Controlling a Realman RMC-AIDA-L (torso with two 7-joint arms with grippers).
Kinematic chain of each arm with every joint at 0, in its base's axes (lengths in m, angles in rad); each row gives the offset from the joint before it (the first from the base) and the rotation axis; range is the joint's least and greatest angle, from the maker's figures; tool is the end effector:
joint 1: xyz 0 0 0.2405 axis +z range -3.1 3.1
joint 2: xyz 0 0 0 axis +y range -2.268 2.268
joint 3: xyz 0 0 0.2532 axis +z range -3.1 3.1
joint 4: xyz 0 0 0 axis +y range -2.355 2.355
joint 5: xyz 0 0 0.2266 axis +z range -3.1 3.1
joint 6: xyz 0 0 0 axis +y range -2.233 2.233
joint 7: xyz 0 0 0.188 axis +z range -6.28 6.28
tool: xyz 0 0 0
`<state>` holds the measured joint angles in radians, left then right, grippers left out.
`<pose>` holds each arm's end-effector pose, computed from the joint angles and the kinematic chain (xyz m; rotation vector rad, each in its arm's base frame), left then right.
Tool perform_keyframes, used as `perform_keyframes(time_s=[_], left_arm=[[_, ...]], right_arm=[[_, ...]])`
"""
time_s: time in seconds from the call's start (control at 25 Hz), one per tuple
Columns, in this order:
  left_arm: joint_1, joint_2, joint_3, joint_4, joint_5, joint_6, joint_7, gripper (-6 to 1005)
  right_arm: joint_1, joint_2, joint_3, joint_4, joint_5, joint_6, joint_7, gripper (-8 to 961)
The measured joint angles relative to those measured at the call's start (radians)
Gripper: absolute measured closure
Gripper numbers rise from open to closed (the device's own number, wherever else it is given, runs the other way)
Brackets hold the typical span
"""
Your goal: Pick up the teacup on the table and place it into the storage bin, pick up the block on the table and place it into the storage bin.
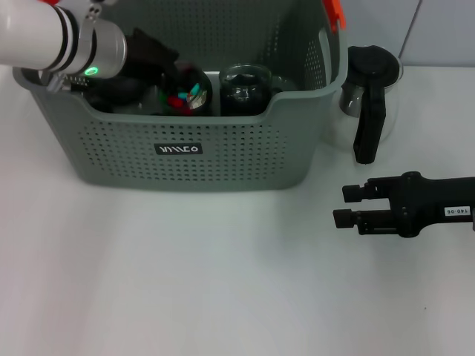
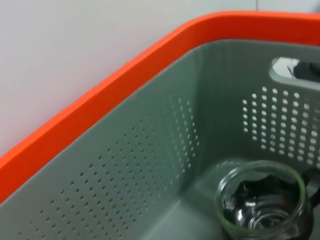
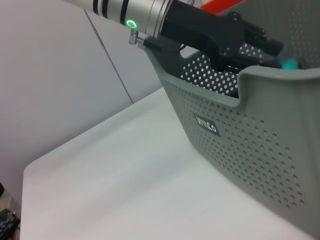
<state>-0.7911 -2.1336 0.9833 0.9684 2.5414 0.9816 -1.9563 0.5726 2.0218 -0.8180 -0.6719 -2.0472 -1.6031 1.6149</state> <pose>-0.1863 0.4944 -0.0199 -2.4086 -0.4348 0.0727 0.2460 0.3551 -0.0352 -2.8778 0.8215 0.5507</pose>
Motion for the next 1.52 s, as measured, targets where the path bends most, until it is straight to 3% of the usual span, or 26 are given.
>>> perform_keyframes(time_s=[0.16,0.32,0.48,0.64,0.84,0.96,1.16,1.32,1.52], left_arm=[[0.018,-0.001,-0.02,0.088,-0.03,0.053,-0.073,462],[0.085,-0.017,-0.071,0.248,-0.141,0.124,-0.143,364],[0.181,-0.027,-0.16,0.33,-0.517,0.238,-0.145,341],[0.212,-0.016,-0.225,0.23,-0.797,0.404,-0.105,343],[0.204,0.003,-0.322,0.016,-0.885,0.672,0.002,344],[0.216,0.004,-0.385,-0.102,-0.9,0.797,0.13,344],[0.263,-0.009,-0.459,-0.202,-0.961,0.824,0.271,344],[0.274,-0.011,-0.484,-0.214,-0.976,0.816,0.293,344],[0.279,-0.011,-0.492,-0.214,-0.958,0.816,0.298,344]], right_arm=[[0.0,0.002,0.0,0.0,-0.001,0.0,0.002,310],[0.001,0.004,-0.001,0.001,-0.001,-0.001,0.003,309],[-0.002,0.006,-0.001,0.002,-0.001,-0.002,-0.002,309],[-0.002,0.007,-0.001,0.001,-0.001,-0.012,0.0,309],[0.002,0.008,0.008,0.001,0.005,-0.067,0.006,310],[0.007,0.02,0.028,0.0,0.032,-0.111,0.003,309],[0.006,0.037,0.041,-0.002,0.141,-0.207,-0.032,308],[-0.006,0.026,0.065,-0.003,0.23,-0.313,-0.071,307],[-0.054,0.022,0.232,-0.001,0.253,-0.304,-0.092,306]])
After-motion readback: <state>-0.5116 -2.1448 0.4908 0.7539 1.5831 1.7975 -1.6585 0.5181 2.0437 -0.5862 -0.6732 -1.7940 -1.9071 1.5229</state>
